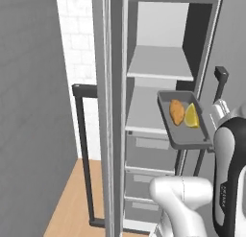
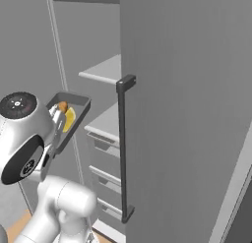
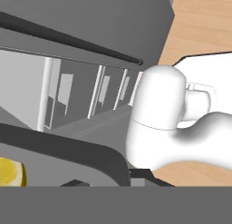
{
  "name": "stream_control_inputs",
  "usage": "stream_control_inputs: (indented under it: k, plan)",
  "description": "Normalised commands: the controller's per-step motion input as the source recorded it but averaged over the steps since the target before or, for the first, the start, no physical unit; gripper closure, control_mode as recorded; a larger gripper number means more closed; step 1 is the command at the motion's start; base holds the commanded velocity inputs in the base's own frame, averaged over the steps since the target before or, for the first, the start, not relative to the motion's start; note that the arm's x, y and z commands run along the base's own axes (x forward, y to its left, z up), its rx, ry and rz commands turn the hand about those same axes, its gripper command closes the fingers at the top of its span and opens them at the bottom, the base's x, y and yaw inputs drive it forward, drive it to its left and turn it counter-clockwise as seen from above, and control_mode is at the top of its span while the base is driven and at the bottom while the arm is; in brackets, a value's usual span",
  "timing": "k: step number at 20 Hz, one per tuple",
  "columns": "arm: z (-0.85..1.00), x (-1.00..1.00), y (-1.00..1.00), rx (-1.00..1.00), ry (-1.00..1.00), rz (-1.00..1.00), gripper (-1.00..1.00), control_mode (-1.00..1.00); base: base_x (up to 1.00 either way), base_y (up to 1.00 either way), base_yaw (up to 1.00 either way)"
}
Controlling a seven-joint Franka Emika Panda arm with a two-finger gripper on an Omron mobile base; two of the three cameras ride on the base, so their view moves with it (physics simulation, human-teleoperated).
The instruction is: Take the meat container that has the fish and place it on the second highest rack of the freezer. Then take the vegetable container that has the potato and lemon wedge and place it on the highest rack of the freezer.
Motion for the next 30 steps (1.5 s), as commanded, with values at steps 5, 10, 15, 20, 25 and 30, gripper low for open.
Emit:
stream_control_inputs:
  k: [5,10,15,20,25,30]
  plan:
    - [0.00,0.00,0.00,0.00,0.00,0.00,1.00,1.00,0.08,0.00,-0.20]
    - [0.00,0.00,0.00,0.00,0.00,0.00,1.00,1.00,0.02,0.02,-0.19]
    - [0.14,0.00,0.09,0.00,-0.03,-0.07,1.00,-1.00,0.00,0.06,-0.05]
    - [0.58,-0.02,0.02,0.01,-0.03,-0.01,1.00,-1.00,0.00,0.00,0.00]
    - [0.65,-0.17,0.10,0.01,-0.21,0.00,1.00,-1.00,0.00,0.00,0.00]
    - [0.39,0.00,0.18,0.00,-0.16,0.00,1.00,-1.00,0.00,0.00,0.00]
